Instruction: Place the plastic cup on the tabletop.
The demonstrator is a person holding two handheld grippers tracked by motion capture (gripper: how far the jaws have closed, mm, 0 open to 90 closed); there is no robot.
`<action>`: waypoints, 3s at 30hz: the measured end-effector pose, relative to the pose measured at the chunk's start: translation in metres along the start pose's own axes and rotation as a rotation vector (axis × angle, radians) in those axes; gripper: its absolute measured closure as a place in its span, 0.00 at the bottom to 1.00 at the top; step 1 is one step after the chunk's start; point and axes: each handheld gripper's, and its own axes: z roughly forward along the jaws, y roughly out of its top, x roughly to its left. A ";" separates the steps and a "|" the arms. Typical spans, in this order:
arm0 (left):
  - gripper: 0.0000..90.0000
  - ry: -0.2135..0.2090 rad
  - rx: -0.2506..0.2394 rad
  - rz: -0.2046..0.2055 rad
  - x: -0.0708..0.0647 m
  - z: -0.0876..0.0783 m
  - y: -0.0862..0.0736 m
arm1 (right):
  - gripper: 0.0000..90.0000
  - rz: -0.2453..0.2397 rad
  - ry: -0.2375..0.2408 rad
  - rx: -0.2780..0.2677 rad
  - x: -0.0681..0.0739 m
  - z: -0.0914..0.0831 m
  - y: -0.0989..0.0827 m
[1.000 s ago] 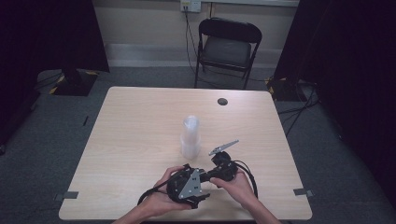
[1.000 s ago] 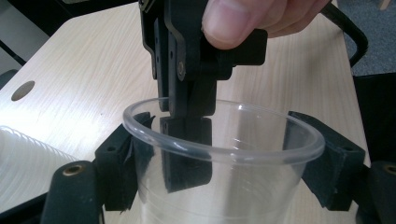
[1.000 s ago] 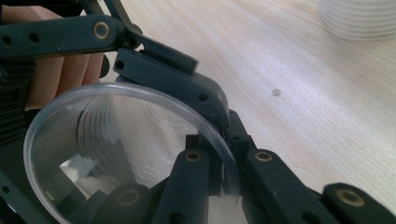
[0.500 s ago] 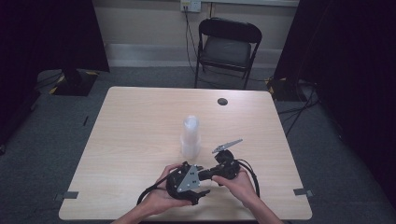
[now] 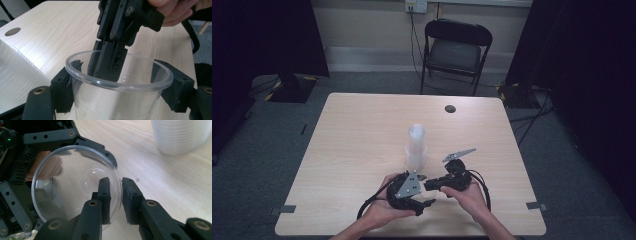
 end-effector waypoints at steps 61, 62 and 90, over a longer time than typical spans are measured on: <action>0.28 0.201 -0.204 -0.274 0.054 -0.052 -0.013 | 0.72 -0.052 -0.166 -0.308 -0.009 -0.048 -0.010; 0.28 0.208 -0.201 -0.275 0.055 -0.054 -0.013 | 0.72 -0.050 -0.168 -0.311 -0.010 -0.049 -0.010; 0.28 0.423 -0.198 -0.311 0.120 -0.073 -0.016 | 0.71 -0.021 -0.224 -0.287 -0.028 -0.071 -0.050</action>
